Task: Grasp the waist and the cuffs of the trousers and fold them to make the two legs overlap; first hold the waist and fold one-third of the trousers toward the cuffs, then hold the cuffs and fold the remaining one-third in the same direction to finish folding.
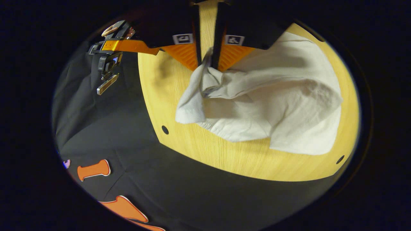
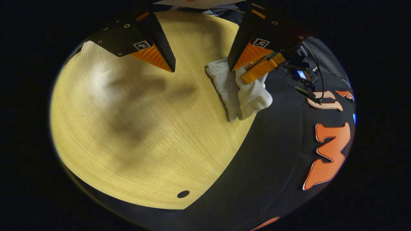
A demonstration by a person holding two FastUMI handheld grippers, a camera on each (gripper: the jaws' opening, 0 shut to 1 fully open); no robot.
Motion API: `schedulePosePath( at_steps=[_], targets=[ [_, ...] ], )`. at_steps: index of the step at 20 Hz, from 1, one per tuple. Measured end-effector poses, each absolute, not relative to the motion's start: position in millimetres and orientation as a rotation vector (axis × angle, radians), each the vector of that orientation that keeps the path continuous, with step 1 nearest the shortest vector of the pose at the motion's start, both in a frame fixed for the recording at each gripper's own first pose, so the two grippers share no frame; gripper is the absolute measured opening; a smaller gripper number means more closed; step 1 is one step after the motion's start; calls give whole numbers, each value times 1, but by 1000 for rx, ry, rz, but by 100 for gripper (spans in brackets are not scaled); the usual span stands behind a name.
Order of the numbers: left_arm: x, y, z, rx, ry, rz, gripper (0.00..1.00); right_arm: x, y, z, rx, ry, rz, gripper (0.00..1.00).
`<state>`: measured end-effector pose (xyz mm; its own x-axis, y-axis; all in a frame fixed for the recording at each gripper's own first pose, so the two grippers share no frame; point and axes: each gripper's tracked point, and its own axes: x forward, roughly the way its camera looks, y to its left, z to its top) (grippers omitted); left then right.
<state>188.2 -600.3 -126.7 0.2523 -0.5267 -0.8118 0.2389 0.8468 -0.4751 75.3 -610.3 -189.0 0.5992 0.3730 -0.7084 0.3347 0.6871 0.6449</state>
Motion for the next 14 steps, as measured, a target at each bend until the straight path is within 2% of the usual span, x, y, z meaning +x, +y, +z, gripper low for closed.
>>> schedulePosePath(
  at_steps=[3,4,7,14],
  targets=[
    [176,-598,-129,-256,1226,-526,97,79,-617,-188,831,946,6,98],
    [176,-594,-126,-249,1220,-522,100,80,-619,-187,817,940,1,98],
    [189,-575,-101,-247,1147,-506,100,87,-614,-178,787,919,7,98],
    [214,-468,-33,-150,859,-368,100,116,-574,-128,633,845,88,98]
  ],
)
